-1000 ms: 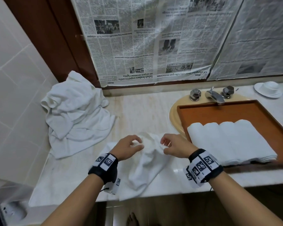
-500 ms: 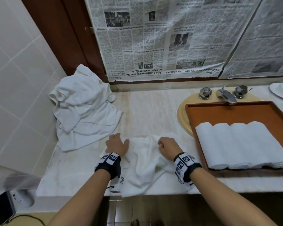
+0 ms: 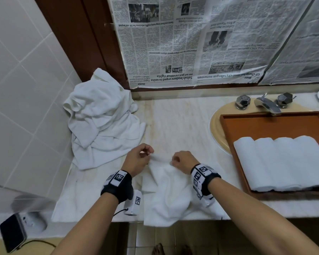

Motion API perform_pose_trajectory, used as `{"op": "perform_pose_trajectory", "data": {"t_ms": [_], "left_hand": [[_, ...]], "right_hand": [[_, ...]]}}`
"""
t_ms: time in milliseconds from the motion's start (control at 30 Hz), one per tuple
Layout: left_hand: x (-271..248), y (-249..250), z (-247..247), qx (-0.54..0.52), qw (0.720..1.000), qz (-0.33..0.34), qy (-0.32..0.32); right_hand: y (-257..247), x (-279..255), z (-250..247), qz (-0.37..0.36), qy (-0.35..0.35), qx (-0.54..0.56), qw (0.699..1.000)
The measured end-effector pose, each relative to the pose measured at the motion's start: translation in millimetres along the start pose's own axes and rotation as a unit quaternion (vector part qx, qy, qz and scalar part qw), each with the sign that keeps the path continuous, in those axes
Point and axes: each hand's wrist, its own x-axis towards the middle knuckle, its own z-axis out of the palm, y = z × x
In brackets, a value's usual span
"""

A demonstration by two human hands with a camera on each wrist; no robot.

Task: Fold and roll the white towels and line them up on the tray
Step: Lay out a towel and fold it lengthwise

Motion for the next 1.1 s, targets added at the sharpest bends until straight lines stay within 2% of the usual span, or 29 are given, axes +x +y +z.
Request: {"op": "perform_pose_trajectory", "data": {"t_ms": [100, 200, 267, 333, 467, 567, 667, 800, 867, 933, 1000, 1033, 1100], "left_hand": [[2.0, -1.3, -8.7, -0.02, 0.999, -0.02, 0.024], [3.9, -1.0, -8.3, -0.048, 0.998, -0.039, 0.012], [3.9, -0.5, -1.6, -0.057, 0.997, -0.057, -0.017], [3.9, -4.1, 7.4, -0.062, 0.995, -0.07, -0.034], [2.3, -13.1, 18.6, -0.094, 0.99, -0.104, -0.022], [0.9, -16.2, 20.2, -0.144, 0.977, -0.152, -0.03], [-1.7, -13.8, 18.3, -0.144, 0.974, -0.166, -0.05], [-4.8, -1.9, 10.2, -0.131, 0.979, -0.143, -0.061], [-3.0, 4.4, 1.6, -0.126, 0.985, -0.112, -0.047], [0.5, 11.4, -5.7, -0.138, 0.985, -0.1, -0.026], [2.1, 18.6, -6.4, -0.153, 0.981, -0.115, -0.017], [2.2, 22.6, -4.2, -0.151, 0.981, -0.123, -0.021], [2.0, 26.0, 5.7, -0.108, 0.982, -0.152, -0.029]], "right_hand": [[14.5, -11.7, -12.3, 0.033, 0.049, 0.076, 0.995], [29.8, -27.5, -23.5, 0.078, 0.018, 0.068, 0.994], [32.2, -31.3, -22.8, 0.079, 0.01, 0.06, 0.995], [25.0, -27.8, -18.4, 0.062, 0.037, 0.089, 0.993], [2.0, -4.3, 1.3, 0.029, 0.033, 0.07, 0.997], [-3.0, 12.3, 17.6, 0.052, 0.022, 0.087, 0.995], [-5.5, 14.8, 19.1, 0.07, 0.008, 0.092, 0.993], [12.0, 1.1, -4.2, 0.066, 0.098, 0.169, 0.979], [29.5, -12.6, -25.3, 0.069, 0.171, 0.258, 0.948], [49.3, -30.7, -45.6, 0.091, 0.236, 0.342, 0.905], [69.5, -45.6, -54.8, 0.109, 0.265, 0.349, 0.892], [76.5, -49.3, -55.7, 0.119, 0.253, 0.33, 0.902], [80.7, -50.0, -50.5, 0.138, 0.179, 0.306, 0.925]]}}
